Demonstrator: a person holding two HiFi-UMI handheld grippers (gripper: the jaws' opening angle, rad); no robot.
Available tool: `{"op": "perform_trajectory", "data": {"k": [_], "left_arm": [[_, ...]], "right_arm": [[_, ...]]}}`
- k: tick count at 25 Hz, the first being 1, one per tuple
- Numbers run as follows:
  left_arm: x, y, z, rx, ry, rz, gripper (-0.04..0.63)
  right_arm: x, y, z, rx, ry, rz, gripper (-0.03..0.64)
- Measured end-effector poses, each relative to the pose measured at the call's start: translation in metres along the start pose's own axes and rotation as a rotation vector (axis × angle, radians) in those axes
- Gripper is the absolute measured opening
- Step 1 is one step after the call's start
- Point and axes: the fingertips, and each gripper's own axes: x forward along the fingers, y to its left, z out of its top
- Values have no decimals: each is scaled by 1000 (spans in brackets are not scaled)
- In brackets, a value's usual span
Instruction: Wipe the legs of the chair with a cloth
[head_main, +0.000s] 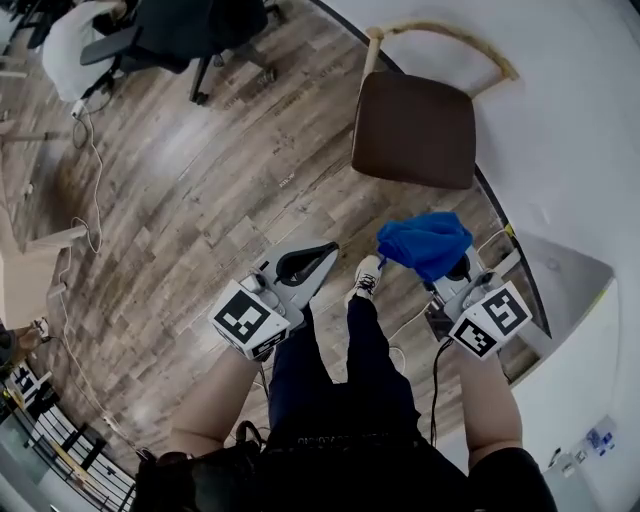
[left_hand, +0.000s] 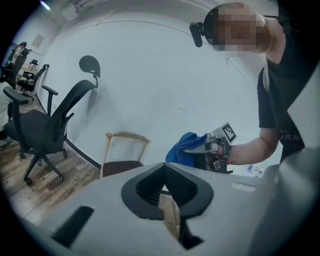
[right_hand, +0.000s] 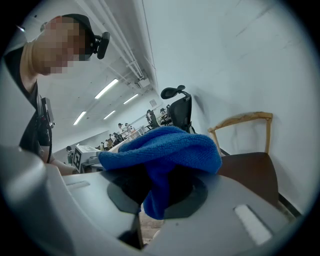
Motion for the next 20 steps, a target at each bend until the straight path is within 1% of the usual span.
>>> {"op": "perform_trajectory", "data": {"k": [5, 6, 9, 10, 13, 16, 20], "left_arm": [[15, 25, -44, -8, 28, -37, -2], [19, 31, -51, 8, 26, -40, -2], [31, 53, -74, 99, 33, -52, -2], [34, 62, -83, 119, 38, -57, 0], [40, 88, -115, 144, 49, -78, -1], [41, 108, -155, 181, 95, -102, -1], [51, 129, -204, 216, 104, -111, 0]], "right_arm": [[29, -23, -34, 19, 7, -33, 64], [34, -28, -43, 30, 4, -42, 64], [56, -45, -72, 53, 11, -58, 64], [65, -51, -82, 55, 18, -58, 64], [95, -69, -114, 60, 45, -58, 64], [121, -90, -146, 58, 69, -66, 64], [145, -119, -190, 17, 110, -60, 64]]}}
